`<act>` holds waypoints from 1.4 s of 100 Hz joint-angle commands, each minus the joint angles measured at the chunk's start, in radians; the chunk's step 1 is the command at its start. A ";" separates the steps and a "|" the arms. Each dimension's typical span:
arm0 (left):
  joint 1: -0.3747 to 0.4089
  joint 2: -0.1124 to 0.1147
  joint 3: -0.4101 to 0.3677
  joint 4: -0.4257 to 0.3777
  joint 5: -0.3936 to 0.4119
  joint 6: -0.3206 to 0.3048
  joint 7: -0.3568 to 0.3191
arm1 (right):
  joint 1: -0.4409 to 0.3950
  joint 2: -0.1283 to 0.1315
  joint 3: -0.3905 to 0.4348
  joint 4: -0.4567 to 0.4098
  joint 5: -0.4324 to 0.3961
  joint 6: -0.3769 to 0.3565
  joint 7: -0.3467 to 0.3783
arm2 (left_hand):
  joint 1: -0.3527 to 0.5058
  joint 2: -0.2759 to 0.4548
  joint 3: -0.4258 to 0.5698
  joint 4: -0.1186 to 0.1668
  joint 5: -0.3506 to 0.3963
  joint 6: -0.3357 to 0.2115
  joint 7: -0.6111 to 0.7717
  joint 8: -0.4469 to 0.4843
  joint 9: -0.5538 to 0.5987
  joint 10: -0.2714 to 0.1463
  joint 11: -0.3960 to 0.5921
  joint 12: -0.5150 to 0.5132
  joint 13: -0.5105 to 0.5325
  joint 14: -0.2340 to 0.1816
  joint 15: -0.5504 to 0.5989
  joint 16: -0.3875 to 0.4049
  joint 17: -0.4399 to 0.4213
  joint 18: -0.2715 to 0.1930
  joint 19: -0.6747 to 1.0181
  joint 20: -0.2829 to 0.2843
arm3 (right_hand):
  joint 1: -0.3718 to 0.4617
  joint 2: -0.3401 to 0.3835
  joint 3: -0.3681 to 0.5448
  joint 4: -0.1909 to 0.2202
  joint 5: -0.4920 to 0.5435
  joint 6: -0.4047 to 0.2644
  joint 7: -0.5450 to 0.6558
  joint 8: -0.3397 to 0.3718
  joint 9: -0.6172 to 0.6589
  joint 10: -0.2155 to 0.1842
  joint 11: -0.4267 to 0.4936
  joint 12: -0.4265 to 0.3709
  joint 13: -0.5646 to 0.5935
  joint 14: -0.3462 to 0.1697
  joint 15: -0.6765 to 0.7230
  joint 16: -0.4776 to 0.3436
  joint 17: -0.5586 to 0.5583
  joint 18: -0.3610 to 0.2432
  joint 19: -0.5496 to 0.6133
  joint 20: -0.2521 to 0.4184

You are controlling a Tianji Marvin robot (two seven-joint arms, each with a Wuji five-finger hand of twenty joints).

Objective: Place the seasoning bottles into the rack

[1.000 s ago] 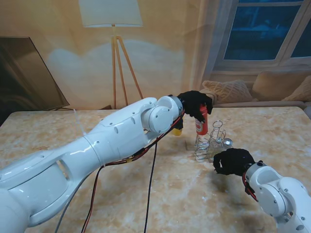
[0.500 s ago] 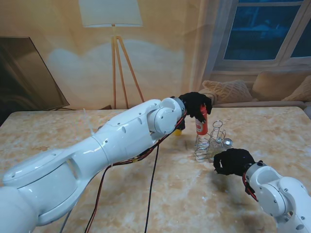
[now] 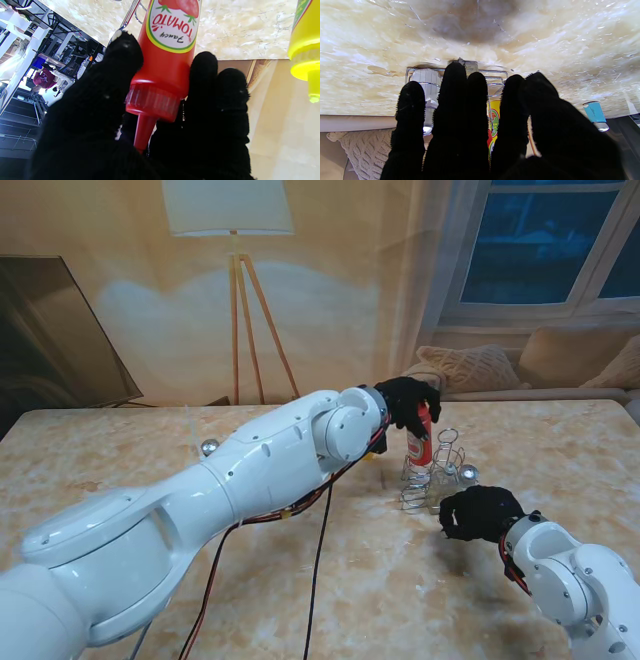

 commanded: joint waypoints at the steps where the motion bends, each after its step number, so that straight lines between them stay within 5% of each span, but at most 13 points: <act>1: -0.002 -0.013 0.004 0.008 -0.003 -0.008 -0.016 | -0.006 -0.002 -0.004 0.001 0.000 -0.004 0.016 | 0.162 0.123 0.092 0.051 0.024 0.026 0.164 0.036 0.075 -0.039 0.173 0.069 -0.007 -0.095 0.030 0.022 -0.022 -0.138 -0.029 0.017 | 0.031 0.013 -0.001 0.033 0.016 -0.020 0.022 -0.001 0.021 -0.017 -0.007 0.028 0.022 -0.012 0.003 0.016 0.001 -0.002 0.002 0.016; 59: -0.008 -0.080 0.033 0.126 0.001 -0.066 -0.021 | -0.003 -0.002 -0.006 0.004 -0.001 -0.002 0.016 | 0.141 0.120 0.087 0.047 -0.008 0.039 0.139 0.022 0.026 -0.032 0.150 0.058 -0.066 -0.071 0.005 0.027 -0.072 -0.141 -0.061 0.010 | 0.032 0.012 0.001 0.033 0.016 -0.020 0.023 -0.001 0.021 -0.017 -0.006 0.028 0.022 -0.013 0.003 0.017 0.002 -0.002 0.002 0.017; 70: -0.009 -0.084 0.038 0.135 0.000 -0.075 -0.032 | -0.003 -0.002 -0.006 0.004 -0.001 -0.002 0.017 | 0.132 0.117 0.086 0.046 -0.014 0.042 0.128 0.020 0.010 -0.028 0.153 0.054 -0.063 -0.097 -0.001 0.021 -0.073 -0.144 -0.065 0.009 | 0.032 0.012 0.001 0.032 0.016 -0.020 0.023 -0.001 0.021 -0.018 -0.006 0.029 0.024 -0.013 0.004 0.017 0.001 -0.002 0.002 0.017; 98: -0.012 -0.105 0.051 0.182 0.012 -0.106 -0.039 | -0.004 -0.002 -0.005 0.004 -0.002 -0.003 0.013 | 0.102 0.115 0.095 0.038 -0.034 0.077 0.067 0.029 -0.087 -0.006 0.254 -0.029 -0.104 -0.086 -0.029 0.017 -0.109 -0.128 -0.093 -0.001 | 0.033 0.010 0.002 0.032 0.017 -0.020 0.024 -0.001 0.022 -0.017 -0.006 0.029 0.025 -0.013 0.005 0.017 0.002 -0.003 0.003 0.017; 140: 0.002 -0.121 0.058 0.213 0.011 -0.117 -0.047 | -0.001 -0.002 -0.007 0.006 -0.005 -0.002 0.013 | 0.000 0.125 0.175 0.028 -0.045 0.139 -0.083 0.057 -0.212 0.026 0.347 -0.198 -0.186 -0.066 -0.030 -0.117 -0.171 -0.109 -0.120 -0.043 | 0.032 0.007 0.006 0.031 0.018 -0.020 0.024 -0.002 0.023 -0.018 -0.006 0.030 0.026 -0.014 0.005 0.017 0.003 -0.004 0.003 0.017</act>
